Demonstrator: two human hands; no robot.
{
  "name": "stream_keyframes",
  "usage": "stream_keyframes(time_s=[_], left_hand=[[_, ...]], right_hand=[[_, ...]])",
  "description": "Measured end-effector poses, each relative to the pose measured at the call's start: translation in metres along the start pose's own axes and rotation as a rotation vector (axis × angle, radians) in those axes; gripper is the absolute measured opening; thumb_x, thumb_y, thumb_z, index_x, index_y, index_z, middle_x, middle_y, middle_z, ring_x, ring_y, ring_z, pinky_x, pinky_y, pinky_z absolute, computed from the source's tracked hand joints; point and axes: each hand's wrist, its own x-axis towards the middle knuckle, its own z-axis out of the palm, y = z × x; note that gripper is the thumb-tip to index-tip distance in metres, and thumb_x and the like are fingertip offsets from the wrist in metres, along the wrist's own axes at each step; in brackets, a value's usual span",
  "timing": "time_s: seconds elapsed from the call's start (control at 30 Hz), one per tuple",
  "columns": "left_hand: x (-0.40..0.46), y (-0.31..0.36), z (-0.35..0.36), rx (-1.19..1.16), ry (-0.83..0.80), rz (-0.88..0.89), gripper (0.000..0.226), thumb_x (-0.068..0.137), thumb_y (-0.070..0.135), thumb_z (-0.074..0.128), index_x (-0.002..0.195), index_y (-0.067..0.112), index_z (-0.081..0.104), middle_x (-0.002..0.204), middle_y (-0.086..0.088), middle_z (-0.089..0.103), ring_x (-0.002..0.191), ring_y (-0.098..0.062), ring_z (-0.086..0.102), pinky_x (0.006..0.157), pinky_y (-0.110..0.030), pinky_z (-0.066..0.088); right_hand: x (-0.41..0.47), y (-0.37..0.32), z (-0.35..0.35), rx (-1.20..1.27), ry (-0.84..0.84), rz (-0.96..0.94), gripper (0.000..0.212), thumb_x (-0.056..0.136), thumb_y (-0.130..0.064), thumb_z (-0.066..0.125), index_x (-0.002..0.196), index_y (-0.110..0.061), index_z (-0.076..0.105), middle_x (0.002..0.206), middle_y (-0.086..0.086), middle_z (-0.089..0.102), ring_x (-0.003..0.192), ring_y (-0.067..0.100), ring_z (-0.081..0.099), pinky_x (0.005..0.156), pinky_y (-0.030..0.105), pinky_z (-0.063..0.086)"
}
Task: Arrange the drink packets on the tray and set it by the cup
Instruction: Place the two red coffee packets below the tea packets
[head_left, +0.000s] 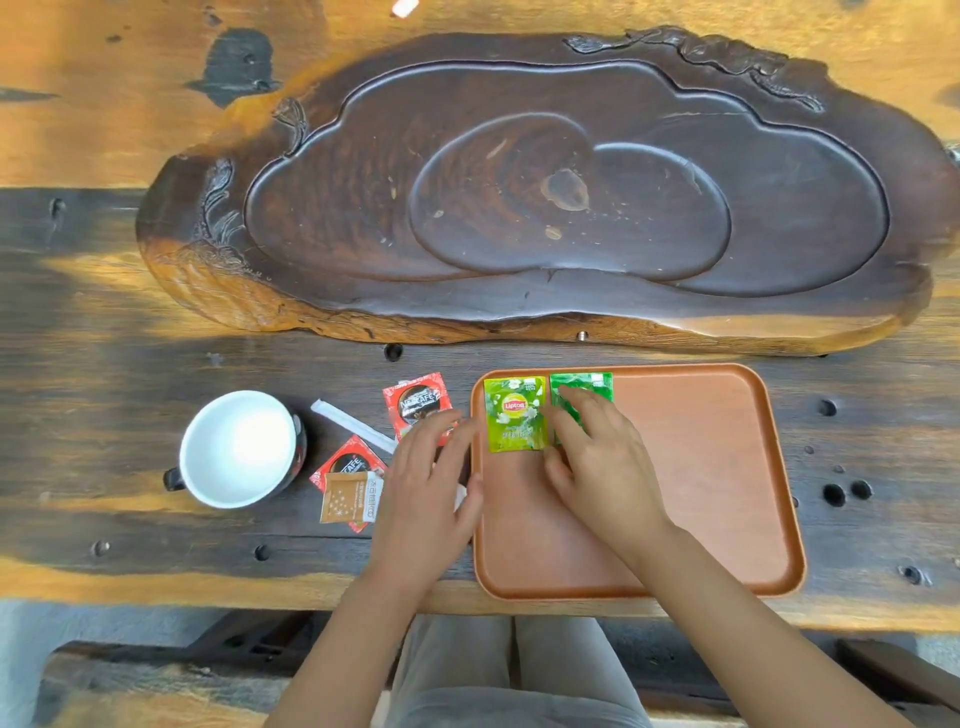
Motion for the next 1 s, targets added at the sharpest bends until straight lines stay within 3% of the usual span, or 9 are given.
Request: stream_keyframes(time_s=[0.13, 0.27, 0.37, 0.53, 0.6, 0.83, 1.0], left_hand=[[-0.028, -0.047, -0.033, 0.119, 0.012, -0.127, 0.036, 0.083, 0.024, 0.044, 0.114, 0.011, 0.056, 0.122, -0.01, 0.054, 0.113, -0.02, 0.045, 0.1, -0.032, 0.036], [-0.034, -0.063, -0.041, 0.162, 0.005, -0.29, 0.034, 0.088, 0.014, 0.054, 0.121, 0.004, 0.054, 0.132, -0.013, 0.051, 0.122, -0.025, 0.046, 0.102, -0.029, 0.031], [-0.022, -0.058, -0.03, 0.21, -0.033, -0.345, 0.037, 0.089, 0.011, 0.053, 0.125, 0.002, 0.051, 0.132, -0.016, 0.053, 0.123, -0.028, 0.048, 0.102, -0.032, 0.036], [-0.011, -0.054, -0.016, 0.277, -0.084, -0.441, 0.047, 0.08, 0.004, 0.063, 0.124, 0.001, 0.049, 0.115, -0.019, 0.061, 0.105, -0.033, 0.058, 0.085, -0.043, 0.05], [-0.01, -0.054, -0.015, 0.3, -0.078, -0.458, 0.049, 0.075, 0.002, 0.066, 0.122, 0.0, 0.051, 0.109, -0.02, 0.062, 0.099, -0.035, 0.058, 0.079, -0.045, 0.052], [-0.007, -0.051, -0.017, 0.278, -0.136, -0.476, 0.052, 0.082, -0.003, 0.05, 0.133, 0.003, 0.041, 0.11, -0.02, 0.054, 0.102, -0.034, 0.048, 0.079, -0.045, 0.046], [-0.016, -0.05, -0.023, 0.268, -0.088, -0.422, 0.059, 0.072, -0.003, 0.065, 0.128, -0.004, 0.045, 0.12, -0.022, 0.056, 0.11, -0.036, 0.053, 0.085, -0.044, 0.05]], right_hand=[[0.022, -0.032, 0.011, 0.002, -0.032, -0.128, 0.036, 0.065, -0.008, 0.072, 0.101, -0.007, 0.065, 0.114, 0.017, 0.064, 0.106, 0.035, 0.059, 0.085, 0.044, 0.051], [0.051, -0.059, 0.028, 0.013, -0.084, -0.242, 0.034, 0.066, -0.009, 0.075, 0.098, -0.007, 0.065, 0.111, 0.015, 0.066, 0.101, 0.032, 0.061, 0.08, 0.041, 0.052], [0.068, -0.07, 0.037, -0.015, -0.164, -0.3, 0.04, 0.062, -0.008, 0.076, 0.099, -0.006, 0.065, 0.11, 0.017, 0.065, 0.103, 0.033, 0.061, 0.079, 0.043, 0.052], [0.078, -0.075, 0.039, -0.068, -0.283, -0.308, 0.049, 0.079, -0.018, 0.067, 0.125, -0.009, 0.051, 0.14, 0.016, 0.045, 0.132, 0.03, 0.037, 0.103, 0.046, 0.035], [0.079, -0.076, 0.039, -0.095, -0.304, -0.315, 0.051, 0.08, -0.02, 0.065, 0.128, -0.01, 0.047, 0.143, 0.015, 0.042, 0.134, 0.028, 0.033, 0.105, 0.044, 0.031], [0.08, -0.079, 0.042, -0.077, -0.255, -0.277, 0.049, 0.076, -0.018, 0.068, 0.12, -0.01, 0.05, 0.126, 0.013, 0.051, 0.119, 0.031, 0.043, 0.096, 0.043, 0.036], [0.075, -0.077, 0.047, -0.043, -0.211, -0.267, 0.047, 0.067, -0.015, 0.076, 0.109, -0.006, 0.057, 0.115, 0.016, 0.057, 0.108, 0.035, 0.052, 0.089, 0.044, 0.043]])
